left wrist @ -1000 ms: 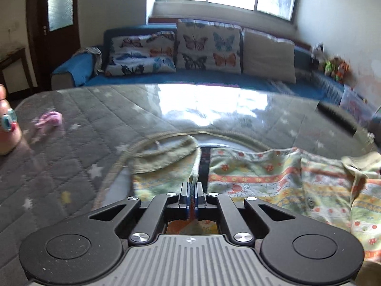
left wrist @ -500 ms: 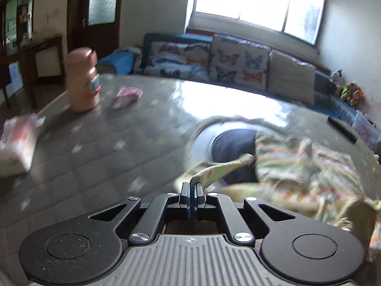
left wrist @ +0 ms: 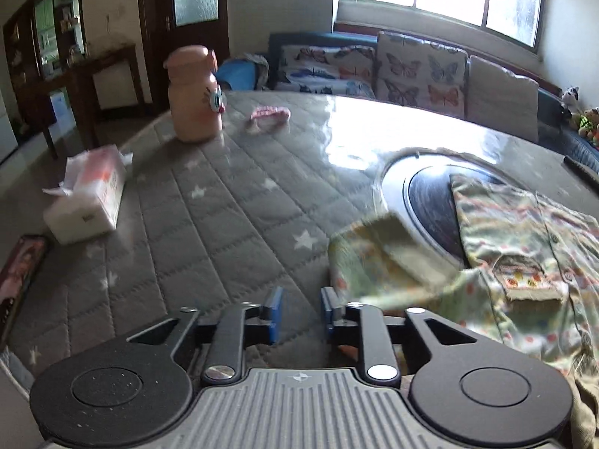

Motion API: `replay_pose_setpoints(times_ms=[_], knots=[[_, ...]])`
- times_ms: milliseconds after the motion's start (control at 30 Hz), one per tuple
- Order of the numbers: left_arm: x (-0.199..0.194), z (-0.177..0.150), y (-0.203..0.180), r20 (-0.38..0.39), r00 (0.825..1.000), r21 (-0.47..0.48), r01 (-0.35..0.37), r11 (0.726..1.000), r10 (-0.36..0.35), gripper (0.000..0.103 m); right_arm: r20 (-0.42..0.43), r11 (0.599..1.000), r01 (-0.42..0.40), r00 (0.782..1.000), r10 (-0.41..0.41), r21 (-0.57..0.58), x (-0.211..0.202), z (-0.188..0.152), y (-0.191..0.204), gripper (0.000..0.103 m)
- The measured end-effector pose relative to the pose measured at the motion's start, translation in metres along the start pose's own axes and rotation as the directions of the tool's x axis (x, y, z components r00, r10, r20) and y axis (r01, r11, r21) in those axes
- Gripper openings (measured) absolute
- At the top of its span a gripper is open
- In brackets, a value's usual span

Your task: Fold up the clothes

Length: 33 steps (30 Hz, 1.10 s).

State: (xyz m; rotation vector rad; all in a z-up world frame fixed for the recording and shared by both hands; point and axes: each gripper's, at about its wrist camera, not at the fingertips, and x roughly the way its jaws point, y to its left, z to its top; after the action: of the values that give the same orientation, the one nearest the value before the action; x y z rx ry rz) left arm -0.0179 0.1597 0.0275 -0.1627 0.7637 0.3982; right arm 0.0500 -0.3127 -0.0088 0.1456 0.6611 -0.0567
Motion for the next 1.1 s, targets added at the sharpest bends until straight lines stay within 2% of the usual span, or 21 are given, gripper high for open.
replay_pose_setpoints(times_ms=[100, 233, 400, 600, 733, 900, 1033, 1100], knots=[[0.000, 0.007, -0.005, 0.020, 1.000, 0.005, 0.021, 1.000, -0.021, 0.031, -0.048, 0.998, -0.021, 0.999, 0.018, -0.051, 0.024, -0.003, 0.014, 0.053], [0.000, 0.017, -0.021, 0.043, 0.997, 0.034, 0.068, 0.997, -0.070, 0.033, -0.107, 0.996, 0.009, 0.994, -0.018, -0.086, 0.049, -0.012, 0.017, 0.055], [0.020, 0.029, -0.061, 0.026, 0.985, 0.104, 0.164, 0.981, -0.168, 0.035, -0.100, 0.995, 0.025, 0.994, -0.035, -0.101, 0.058, -0.002, 0.019, 0.058], [0.062, 0.045, -0.115, -0.023, 0.973, 0.184, 0.229, 0.956, -0.229, 0.037, -0.093, 0.990, -0.088, 0.993, 0.079, -0.108, 0.069, 0.021, 0.039, 0.058], [0.094, 0.057, -0.136, -0.056, 0.972, 0.204, 0.234, 0.951, -0.228, 0.041, -0.116, 0.976, -0.190, 0.977, 0.178, -0.107, 0.088, 0.037, 0.062, 0.057], [0.127, 0.072, -0.152, -0.069, 0.973, 0.225, 0.232, 0.946, -0.222, 0.042, -0.147, 0.958, -0.258, 0.960, 0.239, -0.125, 0.120, 0.055, 0.090, 0.056], [0.149, 0.080, -0.160, -0.088, 0.972, 0.246, 0.231, 0.941, -0.216, 0.042, -0.187, 0.948, -0.292, 0.946, 0.266, -0.129, 0.148, 0.063, 0.106, 0.051], [0.159, 0.083, -0.162, -0.095, 0.971, 0.251, 0.237, 0.938, -0.220, 0.042, -0.190, 0.948, -0.283, 0.948, 0.254, -0.145, 0.159, 0.067, 0.112, 0.050]])
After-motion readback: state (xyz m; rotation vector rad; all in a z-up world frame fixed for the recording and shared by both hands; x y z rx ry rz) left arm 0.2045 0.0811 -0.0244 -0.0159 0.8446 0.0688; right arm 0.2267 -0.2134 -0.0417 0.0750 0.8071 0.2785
